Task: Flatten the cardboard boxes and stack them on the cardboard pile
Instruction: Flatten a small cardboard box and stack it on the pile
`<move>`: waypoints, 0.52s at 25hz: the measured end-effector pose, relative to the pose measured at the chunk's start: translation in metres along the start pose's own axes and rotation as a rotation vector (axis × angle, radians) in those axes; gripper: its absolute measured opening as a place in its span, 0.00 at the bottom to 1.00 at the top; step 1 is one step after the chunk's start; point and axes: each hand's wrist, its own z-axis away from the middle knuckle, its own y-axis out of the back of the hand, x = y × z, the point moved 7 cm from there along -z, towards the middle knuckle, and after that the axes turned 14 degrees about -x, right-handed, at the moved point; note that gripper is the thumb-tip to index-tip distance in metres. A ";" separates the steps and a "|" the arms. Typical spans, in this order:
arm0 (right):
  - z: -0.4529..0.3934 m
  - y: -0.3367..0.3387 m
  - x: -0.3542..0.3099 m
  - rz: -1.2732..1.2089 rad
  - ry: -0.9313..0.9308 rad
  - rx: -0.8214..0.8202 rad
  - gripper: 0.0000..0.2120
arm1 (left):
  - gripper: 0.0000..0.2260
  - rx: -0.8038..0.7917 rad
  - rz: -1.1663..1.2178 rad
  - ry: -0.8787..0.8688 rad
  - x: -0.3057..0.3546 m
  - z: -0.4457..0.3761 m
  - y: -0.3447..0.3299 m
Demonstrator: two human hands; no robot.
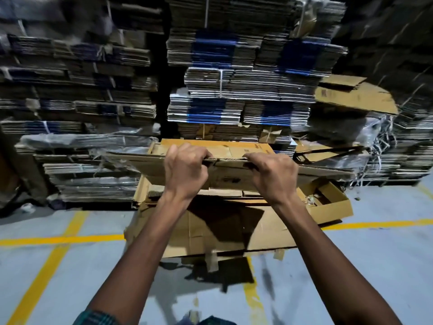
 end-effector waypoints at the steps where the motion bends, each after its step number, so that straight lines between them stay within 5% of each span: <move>1: -0.005 -0.010 0.008 -0.005 -0.017 0.018 0.14 | 0.12 -0.004 -0.012 -0.014 -0.002 -0.009 -0.009; 8: -0.073 -0.112 0.068 0.006 -0.027 0.123 0.11 | 0.13 -0.144 -0.110 -0.066 -0.039 -0.096 -0.106; 13: -0.094 -0.167 0.088 0.027 -0.033 0.186 0.14 | 0.12 -0.092 -0.055 -0.060 -0.070 -0.129 -0.158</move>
